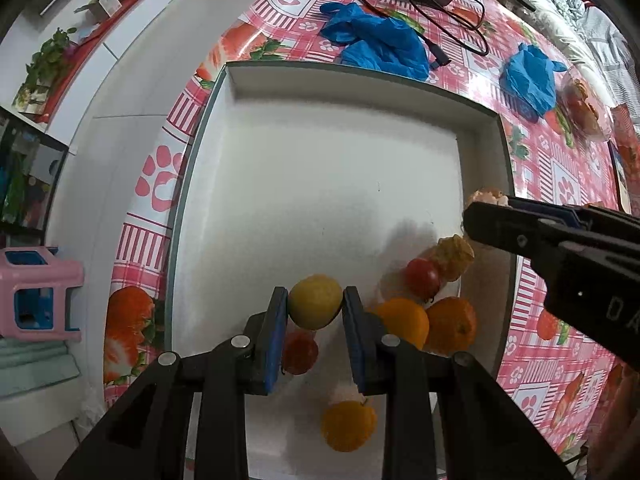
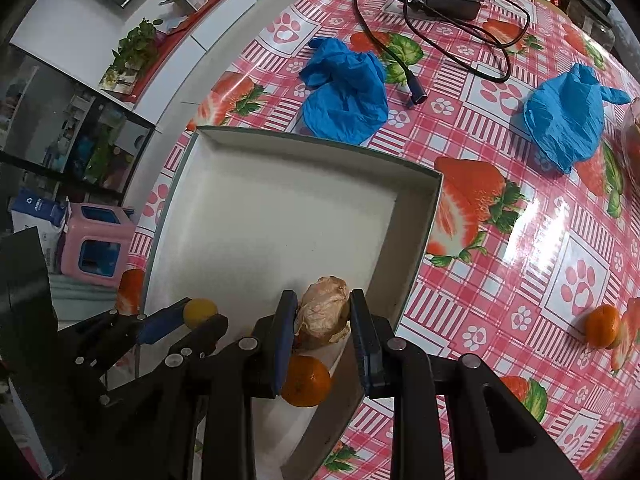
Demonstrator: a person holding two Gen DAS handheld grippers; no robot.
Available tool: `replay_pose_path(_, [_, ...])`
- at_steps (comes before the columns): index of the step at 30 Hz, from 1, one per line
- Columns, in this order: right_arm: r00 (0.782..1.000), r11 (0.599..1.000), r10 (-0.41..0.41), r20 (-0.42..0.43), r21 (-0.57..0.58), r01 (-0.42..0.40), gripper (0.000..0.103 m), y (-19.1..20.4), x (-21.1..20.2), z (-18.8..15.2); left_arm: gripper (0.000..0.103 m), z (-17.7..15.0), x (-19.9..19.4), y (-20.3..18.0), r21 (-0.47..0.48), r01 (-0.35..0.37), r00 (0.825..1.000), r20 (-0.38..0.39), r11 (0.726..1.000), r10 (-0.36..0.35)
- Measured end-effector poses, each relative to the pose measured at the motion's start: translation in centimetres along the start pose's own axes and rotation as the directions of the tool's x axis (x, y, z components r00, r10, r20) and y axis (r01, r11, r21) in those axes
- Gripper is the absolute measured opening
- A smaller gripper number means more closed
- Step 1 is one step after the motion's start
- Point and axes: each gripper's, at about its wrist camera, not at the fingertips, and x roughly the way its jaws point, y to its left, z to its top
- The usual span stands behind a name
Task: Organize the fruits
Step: 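Carry the kiwi and wrapped fruit over the white tray and open both tools, then raise both open tools above the tray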
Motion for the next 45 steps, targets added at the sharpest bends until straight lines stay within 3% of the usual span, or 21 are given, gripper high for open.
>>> replay_pose_path(22, [1.000, 1.000, -0.004, -0.029, -0.022, 0.003, 0.029, 0.4, 2.2, 0.4, 0.031, -0.7, 1.9, -1.1, 0.014, -0.015, 0.999, -0.029, 1.000, 0.015])
replay_pose_path(23, [0.999, 1.000, -0.003, -0.032, -0.025, 0.002, 0.029, 0.5, 2.3, 0.4, 0.033, -0.8, 1.9, -1.3, 0.016, -0.014, 0.999, -0.029, 1.000, 0.014])
replay_pose_path(27, [0.999, 0.999, 0.009, -0.049, -0.034, -0.010, 0.030, 0.8, 2.5, 0.2, 0.072, -1.2, 1.4, -1.9, 0.028, -0.044, 0.999, 0.008, 0.999, 0.044])
replay_pose_path(28, [0.999, 0.999, 0.009, -0.051, -0.038, -0.011, 0.047, 0.9, 2.5, 0.2, 0.080, -1.3, 1.1, -2.0, 0.026, -0.050, 0.998, 0.024, 0.998, 0.049])
replay_pose_path(30, [0.999, 0.999, 0.013, -0.040, -0.046, -0.015, 0.080, 1.1, 2.3, 0.1, 0.082, -1.4, 0.7, -2.0, 0.014, -0.036, 0.999, 0.036, 0.999, 0.036])
replay_pose_path(33, [1.000, 0.998, 0.008, -0.017, -0.058, -0.009, 0.081, 1.6, 1.7, 0.0, 0.082, -1.7, 0.8, -2.3, 0.009, 0.001, 1.000, 0.016, 1.000, -0.001])
replay_pose_path(37, [1.000, 0.998, -0.002, -0.001, -0.055, 0.002, 0.081, 1.7, 0.8, 0.0, 0.103, -2.2, 0.5, -3.0, 0.043, -0.066, 0.997, 0.044, 0.997, 0.064])
replay_pose_path(40, [1.000, 0.999, -0.014, 0.010, -0.047, 0.015, 0.081, 1.2, -0.1, -0.3, 0.103, -2.5, 0.3, -3.6, 0.052, -0.055, 0.997, 0.056, 0.997, 0.052])
replay_pose_path(41, [1.000, 0.999, -0.017, 0.011, -0.042, 0.017, 0.086, 1.1, -0.2, -0.3, 0.103, -2.5, -0.1, -3.6, 0.046, -0.042, 0.997, 0.071, 0.998, 0.038])
replay_pose_path(42, [1.000, 0.999, -0.029, 0.012, -0.034, 0.029, 0.099, 1.0, -0.5, -0.4, 0.103, -2.6, -0.3, -3.7, 0.044, -0.034, 0.996, 0.084, 0.998, 0.031])
replay_pose_path(45, [0.999, 0.999, -0.032, 0.022, 0.001, 0.032, 0.103, 0.0, -1.3, -1.0, 0.103, -2.1, -0.7, -3.2, 0.035, -0.048, 0.996, 0.081, 0.998, 0.045])
